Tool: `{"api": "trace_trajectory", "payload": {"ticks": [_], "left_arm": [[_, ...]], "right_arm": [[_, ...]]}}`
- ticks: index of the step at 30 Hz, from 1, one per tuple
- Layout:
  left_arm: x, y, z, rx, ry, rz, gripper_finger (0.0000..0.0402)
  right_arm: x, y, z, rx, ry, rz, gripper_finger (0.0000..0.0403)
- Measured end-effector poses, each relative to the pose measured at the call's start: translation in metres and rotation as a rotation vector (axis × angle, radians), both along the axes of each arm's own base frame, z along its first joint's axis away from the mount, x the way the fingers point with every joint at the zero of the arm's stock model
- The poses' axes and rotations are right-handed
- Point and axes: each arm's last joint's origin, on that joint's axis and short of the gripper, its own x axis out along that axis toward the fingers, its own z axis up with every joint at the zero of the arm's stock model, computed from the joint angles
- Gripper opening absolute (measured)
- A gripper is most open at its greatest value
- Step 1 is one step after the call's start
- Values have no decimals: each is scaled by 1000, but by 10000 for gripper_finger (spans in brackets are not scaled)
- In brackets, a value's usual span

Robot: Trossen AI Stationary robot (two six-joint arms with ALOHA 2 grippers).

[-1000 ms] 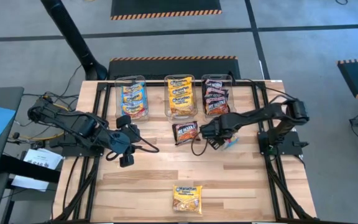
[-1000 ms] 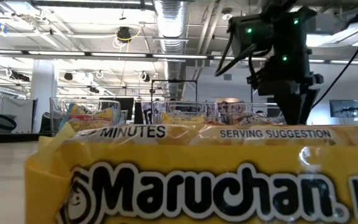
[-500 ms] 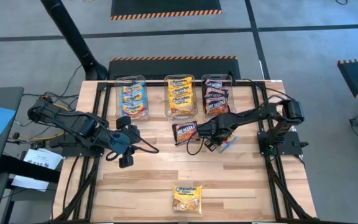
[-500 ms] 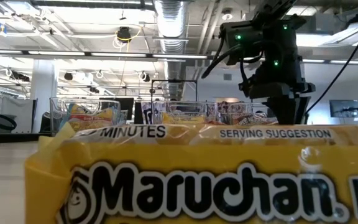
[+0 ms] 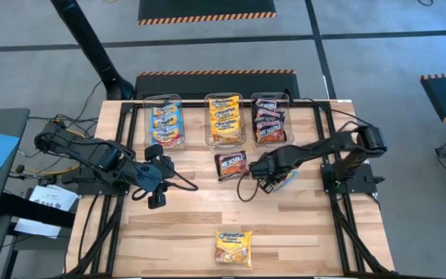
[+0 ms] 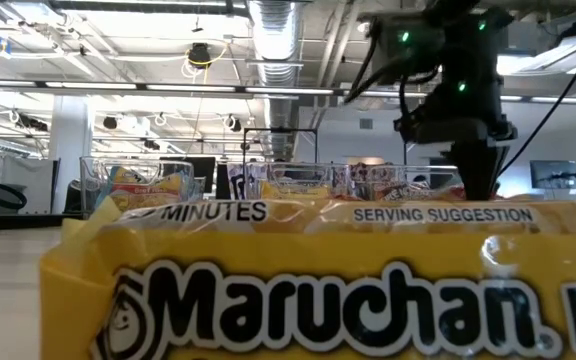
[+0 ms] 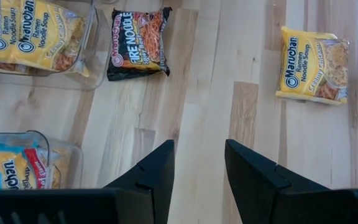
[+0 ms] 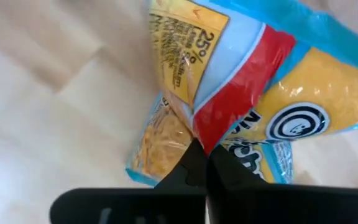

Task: Sort Maruchan noodles
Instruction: Put the blue noodle pack into the left transparent bin

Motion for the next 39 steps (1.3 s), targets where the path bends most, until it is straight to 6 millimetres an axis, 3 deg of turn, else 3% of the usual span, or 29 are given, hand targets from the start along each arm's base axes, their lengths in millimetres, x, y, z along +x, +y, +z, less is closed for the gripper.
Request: {"api": "trace_trajectory", "payload": {"ticks": [20, 29, 39], "left_arm": [[-5, 11, -6, -72, 74, 194, 130], [-1, 29, -7, -131, 92, 312, 167], [11, 67, -3, -318, -17, 622, 188]], "right_arm": [[-15, 80, 51, 7, -432, 166, 3], [2, 96, 62, 26, -657, 336, 3], [24, 99, 83, -115, -944, 564, 4]]}}
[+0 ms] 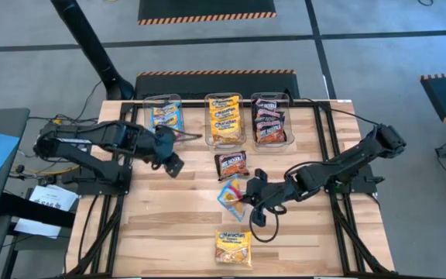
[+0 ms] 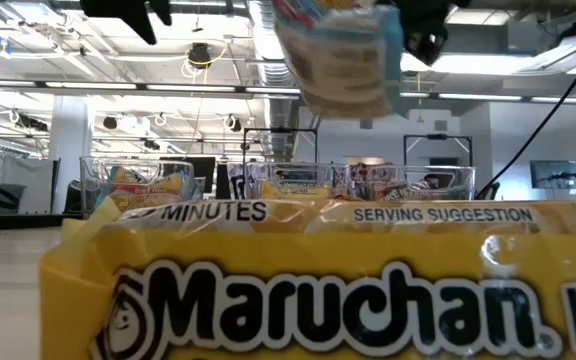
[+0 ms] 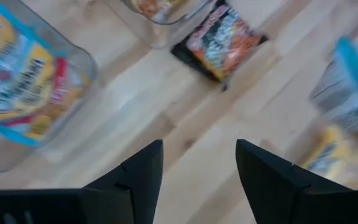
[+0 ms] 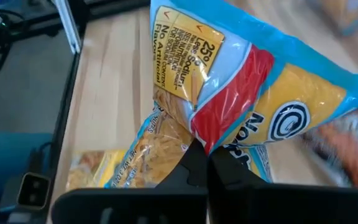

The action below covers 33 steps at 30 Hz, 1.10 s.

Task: Sort Maruchan noodles
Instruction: Put the blue noodle pack into the left transparent bin

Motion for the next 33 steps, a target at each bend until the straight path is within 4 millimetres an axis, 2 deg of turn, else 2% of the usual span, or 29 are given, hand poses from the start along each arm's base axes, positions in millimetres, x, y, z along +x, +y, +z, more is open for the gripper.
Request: {"api": "trace_trajectory", "payload": {"ticks": [5, 13, 25, 31, 33], "left_arm": [[11, 13, 6, -126, -124, 11, 189], [24, 25, 19, -214, -309, -18, 189], [33, 32, 22, -309, -384, -10, 190], [49, 32, 22, -332, -453, -43, 190], [52, 32, 17, -338, -424, -33, 190]], "right_arm": [[6, -10, 7, -96, -51, -22, 4], [17, -23, 35, -250, -116, -13, 6], [24, -46, 67, -436, -87, -1, 7], [23, -54, 74, -465, -47, -3, 7], [22, -55, 74, -469, -31, 0, 7]]}}
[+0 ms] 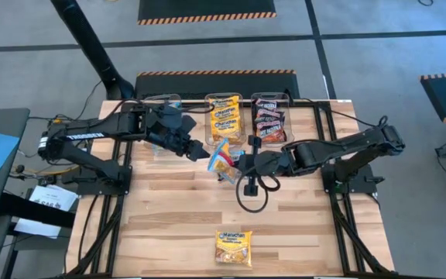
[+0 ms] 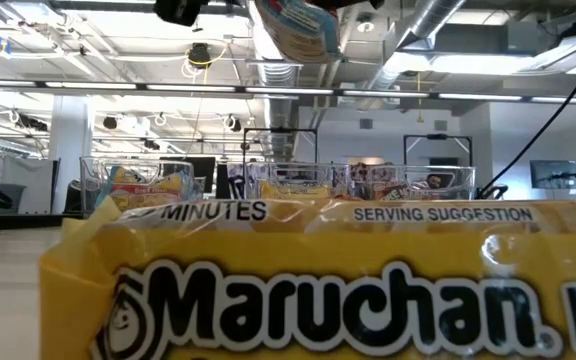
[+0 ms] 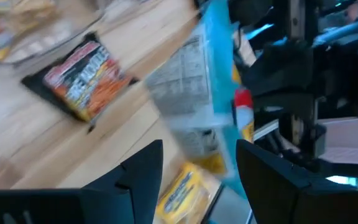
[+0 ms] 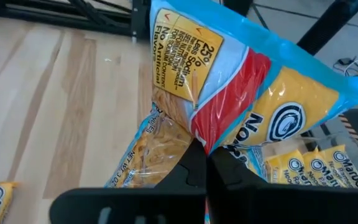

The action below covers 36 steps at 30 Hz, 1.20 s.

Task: Sort Maruchan noodles
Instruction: Put the blue noodle pack into the left transparent bin

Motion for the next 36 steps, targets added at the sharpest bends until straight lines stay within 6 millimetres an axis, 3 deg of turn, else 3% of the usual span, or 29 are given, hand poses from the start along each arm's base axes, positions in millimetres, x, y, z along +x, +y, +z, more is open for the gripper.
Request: {"api": "trace_trajectory", "payload": {"ticks": [10, 17, 36], "left_arm": [[28, 1, -7, -5, -81, -23, 190], [46, 2, -24, -9, -36, -39, 190], [73, 7, -53, -78, 8, -182, 190]], "right_arm": [[-3, -2, -4, -12, 58, -4, 8], [-4, -2, -6, -12, 83, -1, 8], [-6, -2, -9, 13, 110, -10, 8]]}}
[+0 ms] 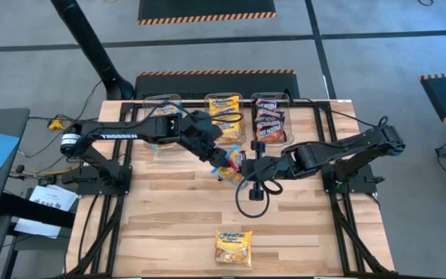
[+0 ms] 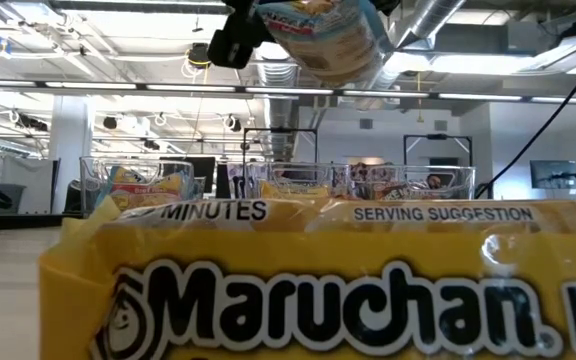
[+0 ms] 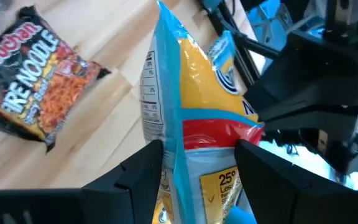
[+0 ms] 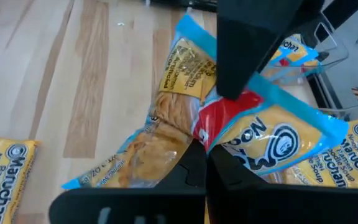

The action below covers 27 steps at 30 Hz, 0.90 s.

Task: Sort Maruchan noodles
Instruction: Put the blue noodle pack into the left transparent bin

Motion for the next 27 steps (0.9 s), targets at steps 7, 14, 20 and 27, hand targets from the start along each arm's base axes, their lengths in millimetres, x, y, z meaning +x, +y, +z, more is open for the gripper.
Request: {"api": "trace_trajectory", "payload": {"ticks": [7, 14, 20, 27], "left_arm": [[6, -2, -9, -43, 10, -108, 190], [10, -4, -13, -26, -1, -171, 161], [10, -4, -14, -6, -10, -207, 95], [10, -5, -13, 63, -44, -256, 19]], "right_arm": [[-1, 0, -1, 10, 6, -10, 8], [-1, 0, -1, 7, 11, -15, 8], [-2, -2, -2, -6, 21, -28, 8], [-3, -2, -3, -11, 41, -30, 8]]}}
